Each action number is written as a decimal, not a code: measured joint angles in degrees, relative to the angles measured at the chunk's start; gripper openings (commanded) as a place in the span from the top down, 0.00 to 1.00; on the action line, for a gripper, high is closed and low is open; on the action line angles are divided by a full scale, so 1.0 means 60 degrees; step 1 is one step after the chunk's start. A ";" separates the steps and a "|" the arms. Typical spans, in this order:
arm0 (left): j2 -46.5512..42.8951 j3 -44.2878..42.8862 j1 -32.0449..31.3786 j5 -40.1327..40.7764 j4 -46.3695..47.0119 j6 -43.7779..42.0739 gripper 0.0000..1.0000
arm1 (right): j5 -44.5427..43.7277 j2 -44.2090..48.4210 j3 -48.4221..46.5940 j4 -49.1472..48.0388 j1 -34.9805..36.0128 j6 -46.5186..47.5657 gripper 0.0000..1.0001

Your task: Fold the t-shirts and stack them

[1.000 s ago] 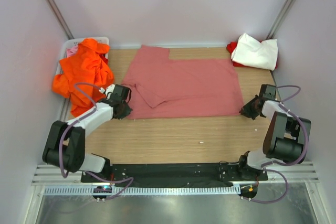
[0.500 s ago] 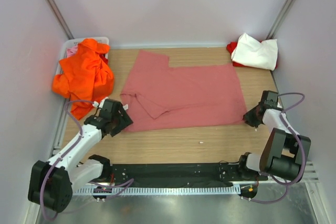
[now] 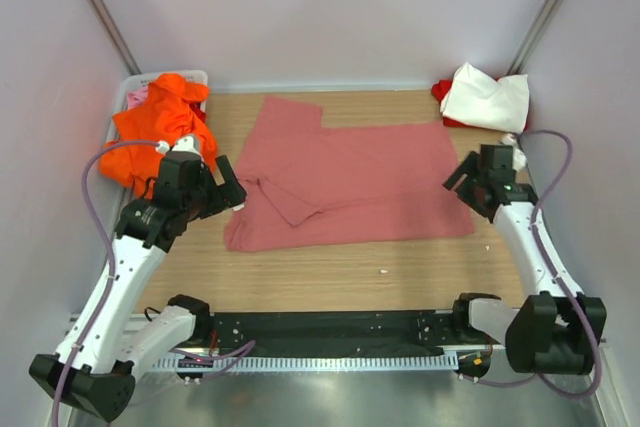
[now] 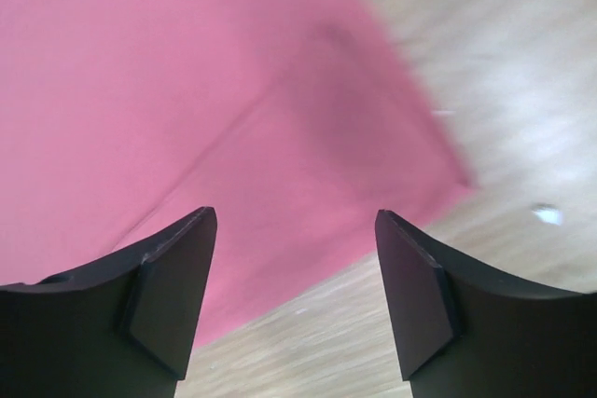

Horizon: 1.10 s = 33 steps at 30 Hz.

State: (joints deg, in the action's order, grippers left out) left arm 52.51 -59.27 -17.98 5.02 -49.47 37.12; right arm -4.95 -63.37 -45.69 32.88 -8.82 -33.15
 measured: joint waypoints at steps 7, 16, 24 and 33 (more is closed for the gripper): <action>-0.0506 0.0925 0.0000 0.0696 -0.0117 -0.0645 0.06 | -0.0499 -0.1985 -0.2579 -0.0120 0.5632 -0.0437 0.37; -0.0787 0.0980 0.0000 0.1228 -0.0091 -0.0805 0.06 | -0.1089 -0.7278 -0.6728 0.0481 0.9876 -0.0113 0.53; -0.0882 0.0980 0.0015 0.1351 -0.0087 -0.0809 0.06 | -0.1191 -0.9562 -0.8703 0.1290 1.0903 0.0444 0.56; -0.0885 0.0980 0.0018 0.1395 -0.0087 -0.0809 0.06 | -0.1209 -0.9981 -0.9227 0.1585 1.1078 0.0681 0.58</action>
State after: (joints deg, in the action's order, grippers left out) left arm 47.20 -53.39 -17.87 13.39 -50.00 32.27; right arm -12.21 -123.26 -101.06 42.39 57.65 -29.06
